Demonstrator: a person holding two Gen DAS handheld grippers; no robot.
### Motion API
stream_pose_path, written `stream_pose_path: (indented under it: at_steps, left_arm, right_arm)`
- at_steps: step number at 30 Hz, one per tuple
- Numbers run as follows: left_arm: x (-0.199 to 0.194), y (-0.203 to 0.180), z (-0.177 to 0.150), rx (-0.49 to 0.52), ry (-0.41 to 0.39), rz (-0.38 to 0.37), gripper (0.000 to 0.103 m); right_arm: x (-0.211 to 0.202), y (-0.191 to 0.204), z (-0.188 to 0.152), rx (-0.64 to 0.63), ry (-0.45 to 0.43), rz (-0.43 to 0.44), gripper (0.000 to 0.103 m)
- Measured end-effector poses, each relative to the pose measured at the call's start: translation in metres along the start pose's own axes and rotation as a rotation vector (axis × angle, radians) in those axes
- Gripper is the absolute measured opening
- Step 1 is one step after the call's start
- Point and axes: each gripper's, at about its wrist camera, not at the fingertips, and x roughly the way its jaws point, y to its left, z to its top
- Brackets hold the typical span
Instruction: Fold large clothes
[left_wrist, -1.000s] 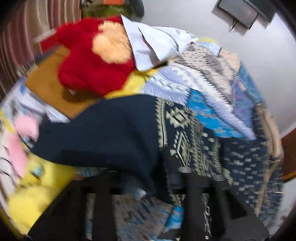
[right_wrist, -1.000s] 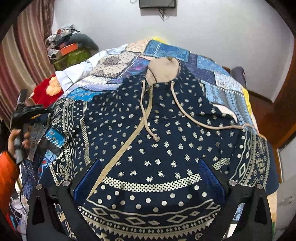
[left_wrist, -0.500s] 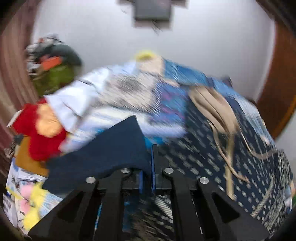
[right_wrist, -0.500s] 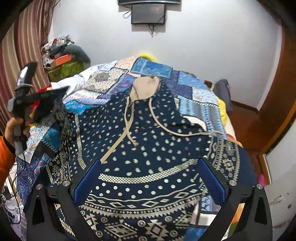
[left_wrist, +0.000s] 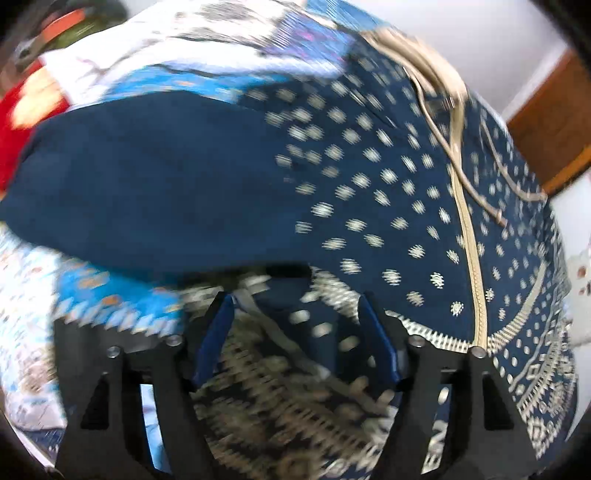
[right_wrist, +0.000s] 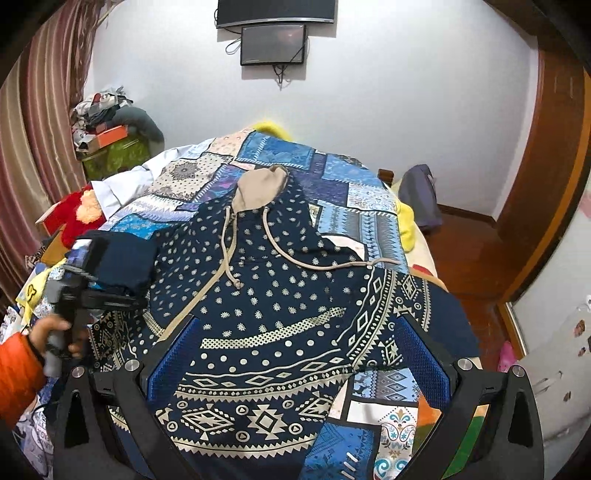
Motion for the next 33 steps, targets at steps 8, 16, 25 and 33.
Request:
stream_pose_path:
  at_steps: [8,16,25,33]
  left_arm:
    - [-0.062,0.128,0.0,-0.336,-0.147,-0.022,0.072]
    - [-0.053,0.192,0.025,-0.571,-0.217,-0.003,0.07]
    - [-0.076,0.12,0.1,-0.299,-0.274,0.138,0.009]
    - [-0.135,-0.074,0.132,0.128,-0.438,0.031,0.009]
  right_arm:
    - [0.017,0.02,0.0,0.003,0.02,0.06,0.103]
    - [0.036,0.042,0.001,-0.03,0.045,0.075,0.103]
    - [0.041,0.018,-0.005,0.011,0.069,0.026,0.103]
    - [0.033,-0.018,-0.002,0.162,0.038,0.085,0.103]
